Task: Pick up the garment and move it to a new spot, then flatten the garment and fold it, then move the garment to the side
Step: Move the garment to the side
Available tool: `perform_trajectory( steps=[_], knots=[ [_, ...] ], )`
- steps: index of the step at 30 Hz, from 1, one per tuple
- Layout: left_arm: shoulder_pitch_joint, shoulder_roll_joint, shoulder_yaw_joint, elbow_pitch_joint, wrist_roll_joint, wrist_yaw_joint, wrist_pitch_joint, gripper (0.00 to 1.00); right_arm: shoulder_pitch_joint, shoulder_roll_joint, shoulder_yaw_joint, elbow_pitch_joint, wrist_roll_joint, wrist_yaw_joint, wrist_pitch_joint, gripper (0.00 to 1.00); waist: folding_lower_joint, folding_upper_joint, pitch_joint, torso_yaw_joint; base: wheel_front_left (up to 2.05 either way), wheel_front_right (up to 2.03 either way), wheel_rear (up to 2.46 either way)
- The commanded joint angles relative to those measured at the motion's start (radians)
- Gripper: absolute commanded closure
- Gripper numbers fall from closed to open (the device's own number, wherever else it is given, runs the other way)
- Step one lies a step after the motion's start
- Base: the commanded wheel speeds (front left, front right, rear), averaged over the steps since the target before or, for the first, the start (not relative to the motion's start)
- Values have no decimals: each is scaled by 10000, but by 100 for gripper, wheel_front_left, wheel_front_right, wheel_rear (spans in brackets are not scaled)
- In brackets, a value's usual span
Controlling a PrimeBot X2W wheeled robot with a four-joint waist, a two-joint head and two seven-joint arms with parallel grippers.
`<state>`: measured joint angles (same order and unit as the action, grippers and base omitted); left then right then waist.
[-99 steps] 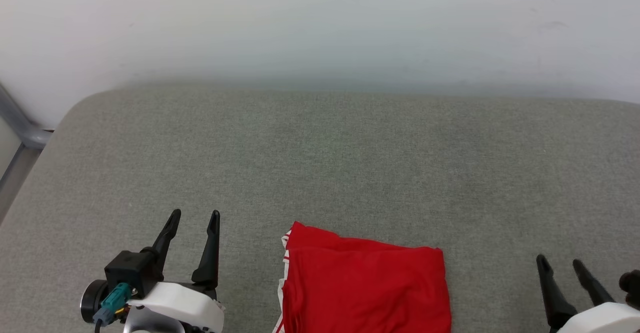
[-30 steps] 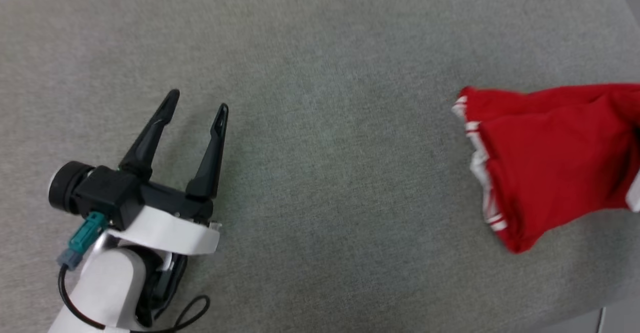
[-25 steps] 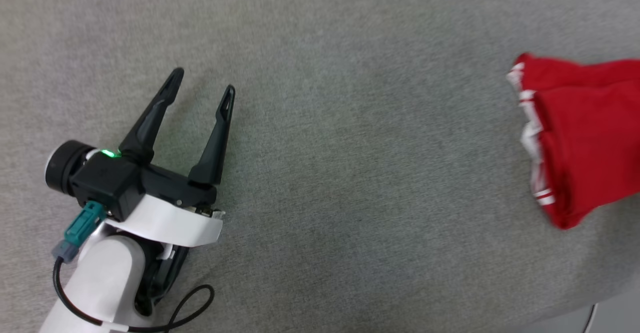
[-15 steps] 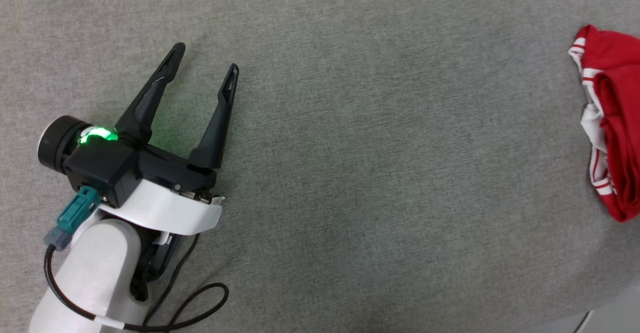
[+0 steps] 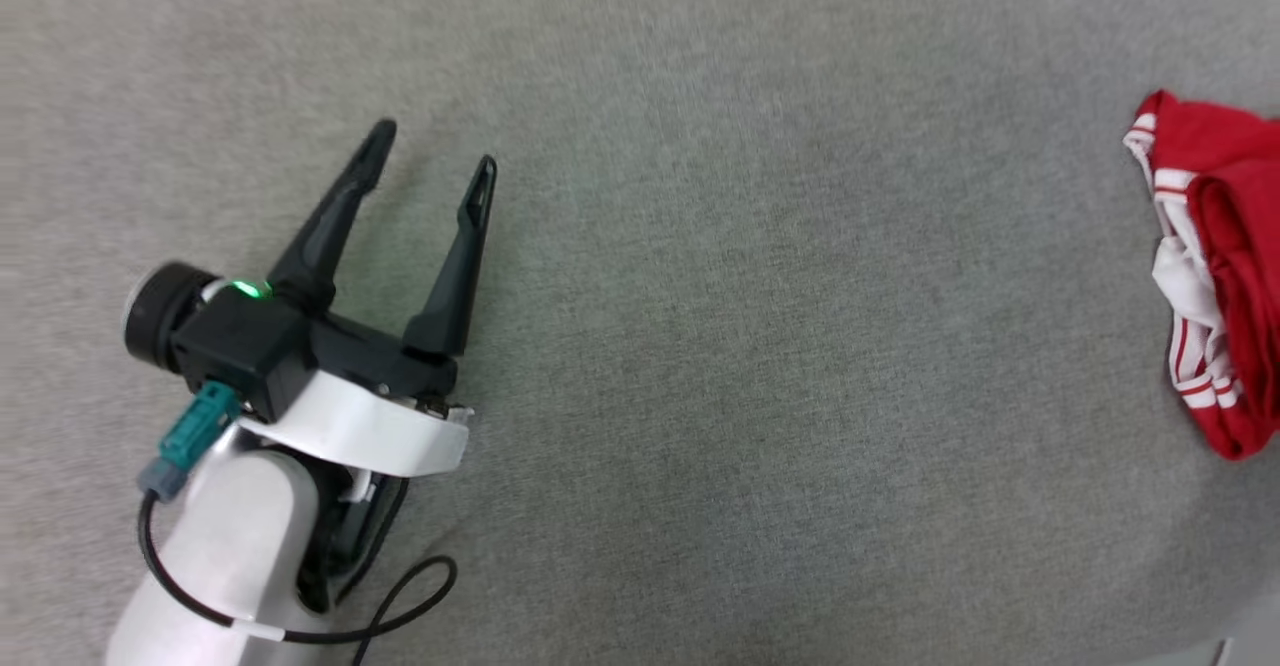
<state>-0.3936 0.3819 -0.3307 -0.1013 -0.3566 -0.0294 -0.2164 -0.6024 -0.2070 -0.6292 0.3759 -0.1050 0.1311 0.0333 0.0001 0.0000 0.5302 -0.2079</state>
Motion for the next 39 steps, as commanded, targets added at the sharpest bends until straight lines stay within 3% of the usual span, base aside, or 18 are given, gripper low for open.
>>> perform_trajectory(
  steps=[1, 15, 31, 39],
  knots=[
    [167, -90, -10, 79, -58, 37, -102, 0, 316, 27, 80, -72, 66, -10, -169, 0, -1, 0, -550, 222, 0, 0, 0],
    [1748, -811, 76, 1176, -494, 569, -425, 0, 3107, 717, 1904, -1452, 1050, -10, -997, 0, -1, 0, -3001, 1193, 0, 0, 0],
    [2955, -1046, 748, 2050, -529, 891, -499, 0, 5354, 1506, 4551, -2855, 2148, -8, -1286, 0, -1, 0, -4620, 2359, 0, 0, 0],
    [3484, -1134, 854, 2218, -384, 898, -494, 0, 6338, 1570, 4972, -3676, 2171, -8, -1059, 0, -1, 0, -5193, 2451, 0, 0, 0]
  ],
)
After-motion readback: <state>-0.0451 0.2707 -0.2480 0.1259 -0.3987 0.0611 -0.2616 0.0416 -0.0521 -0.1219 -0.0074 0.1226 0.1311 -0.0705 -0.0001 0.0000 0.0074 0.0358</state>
